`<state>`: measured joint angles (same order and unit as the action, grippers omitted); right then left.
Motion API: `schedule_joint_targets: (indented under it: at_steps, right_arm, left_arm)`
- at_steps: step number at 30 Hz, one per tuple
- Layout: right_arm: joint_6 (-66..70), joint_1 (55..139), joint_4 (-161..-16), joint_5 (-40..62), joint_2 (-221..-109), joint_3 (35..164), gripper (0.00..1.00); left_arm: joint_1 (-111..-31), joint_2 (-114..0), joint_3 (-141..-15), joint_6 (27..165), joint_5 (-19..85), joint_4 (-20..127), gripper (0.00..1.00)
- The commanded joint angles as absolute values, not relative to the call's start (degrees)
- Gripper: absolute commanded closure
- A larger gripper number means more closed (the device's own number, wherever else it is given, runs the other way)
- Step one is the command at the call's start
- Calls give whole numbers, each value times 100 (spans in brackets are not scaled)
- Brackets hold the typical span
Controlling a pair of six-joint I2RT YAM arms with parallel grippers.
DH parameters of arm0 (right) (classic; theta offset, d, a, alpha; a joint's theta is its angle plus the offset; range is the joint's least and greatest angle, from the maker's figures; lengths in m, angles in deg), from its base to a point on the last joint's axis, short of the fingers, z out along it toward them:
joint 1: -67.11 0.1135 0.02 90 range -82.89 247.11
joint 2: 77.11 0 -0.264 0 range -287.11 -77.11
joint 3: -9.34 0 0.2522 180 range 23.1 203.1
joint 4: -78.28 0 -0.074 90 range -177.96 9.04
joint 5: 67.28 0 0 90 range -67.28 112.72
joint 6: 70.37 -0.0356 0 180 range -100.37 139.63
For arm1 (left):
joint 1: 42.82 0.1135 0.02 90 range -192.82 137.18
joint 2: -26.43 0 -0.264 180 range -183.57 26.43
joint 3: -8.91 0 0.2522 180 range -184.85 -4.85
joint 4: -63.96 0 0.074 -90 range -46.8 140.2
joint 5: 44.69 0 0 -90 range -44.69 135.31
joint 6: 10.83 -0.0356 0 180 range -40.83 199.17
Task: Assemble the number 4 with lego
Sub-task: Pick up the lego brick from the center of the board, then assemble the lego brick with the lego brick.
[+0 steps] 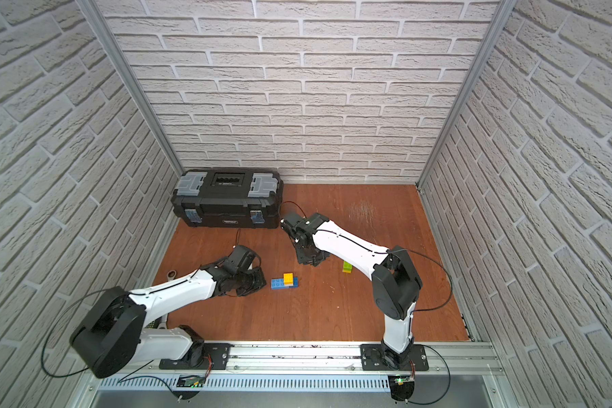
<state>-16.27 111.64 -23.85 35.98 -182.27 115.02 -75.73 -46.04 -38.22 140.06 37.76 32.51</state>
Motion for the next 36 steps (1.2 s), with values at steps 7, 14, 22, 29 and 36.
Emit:
schedule_joint_targets:
  at_steps: [7, 14, 22, 29, 36]
  right_arm:
    - [-2624, 12564, -2351, 3284, -18742, 12581, 98]
    - [-2932, 12672, -2598, 2993, -19643, 13007, 98]
    - [-3180, 12552, -2596, 3039, -20118, 13060, 98]
    - [-3308, 12447, -2576, 3060, -20216, 13114, 98]
    - [-3538, 12375, -2627, 2974, -20317, 13061, 98]
  left_arm:
    - [-5998, -2947, -3554, 13644, 4269, 1845, 85]
    - [-5928, -2963, -3388, 13556, 3848, 2038, 86]
    - [-5926, -3139, -3333, 13385, 3611, 2120, 86]
    - [-5928, -3181, -3267, 13372, 3562, 2215, 86]
    - [-5931, -3255, -3245, 13359, 3514, 2256, 86]
